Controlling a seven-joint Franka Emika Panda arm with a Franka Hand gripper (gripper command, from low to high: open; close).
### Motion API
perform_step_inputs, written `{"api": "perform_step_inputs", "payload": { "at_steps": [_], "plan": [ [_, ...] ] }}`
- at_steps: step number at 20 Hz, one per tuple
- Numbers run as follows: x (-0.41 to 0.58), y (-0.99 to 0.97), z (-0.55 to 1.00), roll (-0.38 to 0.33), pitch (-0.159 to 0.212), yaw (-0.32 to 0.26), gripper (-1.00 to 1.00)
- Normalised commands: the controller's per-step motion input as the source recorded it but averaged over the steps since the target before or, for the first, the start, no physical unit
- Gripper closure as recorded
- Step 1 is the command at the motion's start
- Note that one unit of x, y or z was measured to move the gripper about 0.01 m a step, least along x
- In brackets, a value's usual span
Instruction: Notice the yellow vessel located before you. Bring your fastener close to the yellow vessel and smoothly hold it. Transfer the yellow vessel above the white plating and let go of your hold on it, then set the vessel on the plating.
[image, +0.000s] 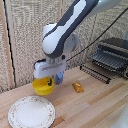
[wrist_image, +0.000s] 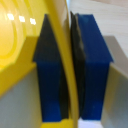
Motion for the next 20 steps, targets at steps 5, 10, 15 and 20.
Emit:
{"api": "perform_step_inputs", "payload": {
  "at_steps": [5,10,15,20],
  "plan": [
    [0.073,0.48,-0.39,-0.047,0.010,0.129,1.00],
    [0.246,0.15,-0.48,-0.058,0.000,0.113,1.00],
    [0.253,0.06,-0.32,-0.007,0.000,0.098,1.00],
    [0.250,0.01,-0.05,0.018,-0.008,0.035,-1.00]
  ]
}}
